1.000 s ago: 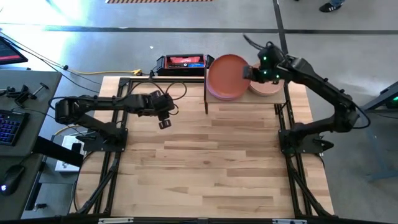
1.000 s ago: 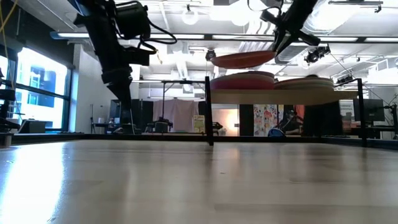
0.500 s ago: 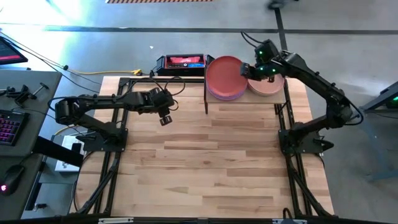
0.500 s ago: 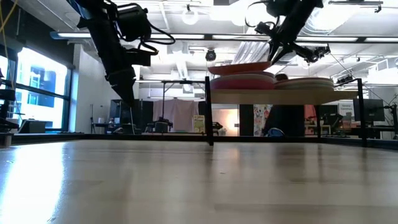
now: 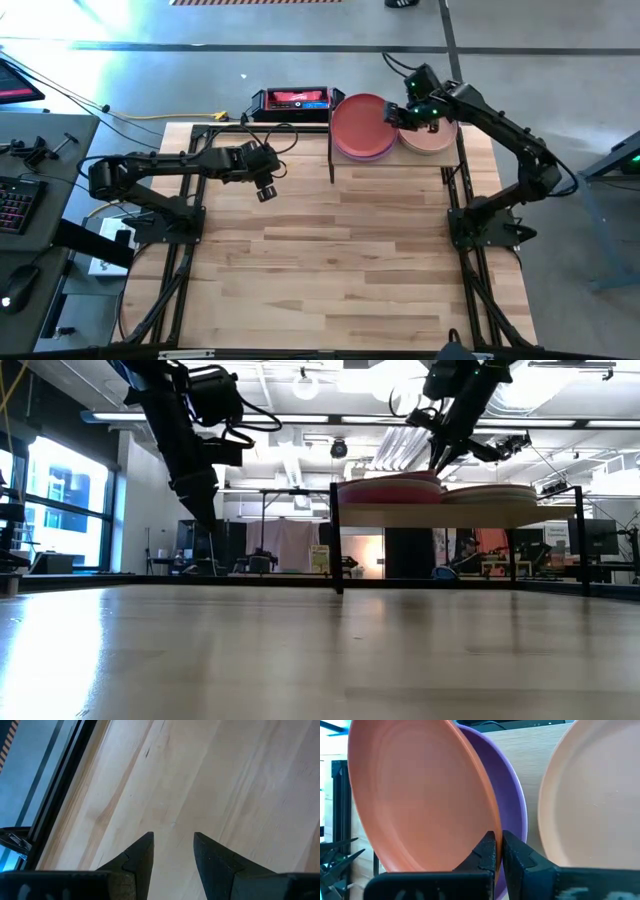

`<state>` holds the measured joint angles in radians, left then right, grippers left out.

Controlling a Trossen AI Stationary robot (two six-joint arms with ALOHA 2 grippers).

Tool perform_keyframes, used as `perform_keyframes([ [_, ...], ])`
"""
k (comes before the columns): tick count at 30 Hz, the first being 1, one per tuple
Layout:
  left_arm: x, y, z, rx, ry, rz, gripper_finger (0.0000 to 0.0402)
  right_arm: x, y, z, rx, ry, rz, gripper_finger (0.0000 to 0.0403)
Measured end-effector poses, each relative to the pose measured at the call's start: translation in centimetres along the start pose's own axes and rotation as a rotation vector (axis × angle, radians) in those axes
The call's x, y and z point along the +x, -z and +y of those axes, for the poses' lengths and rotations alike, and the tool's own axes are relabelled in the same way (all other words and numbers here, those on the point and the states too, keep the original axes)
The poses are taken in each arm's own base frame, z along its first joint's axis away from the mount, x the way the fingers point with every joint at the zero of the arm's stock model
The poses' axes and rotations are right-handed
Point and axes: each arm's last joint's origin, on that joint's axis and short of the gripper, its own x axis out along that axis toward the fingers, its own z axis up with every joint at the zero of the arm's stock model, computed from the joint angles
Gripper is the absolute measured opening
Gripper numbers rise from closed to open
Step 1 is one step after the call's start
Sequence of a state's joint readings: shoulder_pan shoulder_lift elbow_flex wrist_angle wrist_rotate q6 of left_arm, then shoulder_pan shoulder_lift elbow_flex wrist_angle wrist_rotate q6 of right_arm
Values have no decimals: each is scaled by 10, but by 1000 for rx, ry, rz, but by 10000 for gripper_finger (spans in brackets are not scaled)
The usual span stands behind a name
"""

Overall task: Place and stack plates onto a shelf
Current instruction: Stack the orange plate on top of the violet plate on the shelf

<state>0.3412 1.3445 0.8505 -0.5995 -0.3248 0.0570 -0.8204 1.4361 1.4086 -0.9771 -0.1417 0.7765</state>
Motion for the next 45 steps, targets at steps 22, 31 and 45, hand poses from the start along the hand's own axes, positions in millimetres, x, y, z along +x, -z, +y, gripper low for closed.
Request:
perform_keyframes([
  [22, 0, 0, 0, -1, 0, 0, 129, 0, 2, -1, -23, -11, 40, 1],
  [31, 0, -2, 0, -9, -1, -17, 129, 0, 3, -2, -28, -3, 51, 1],
  [45, 0, -3, 0, -18, -2, -25, 129, -1, 3, -3, -41, 6, 58, 15],
])
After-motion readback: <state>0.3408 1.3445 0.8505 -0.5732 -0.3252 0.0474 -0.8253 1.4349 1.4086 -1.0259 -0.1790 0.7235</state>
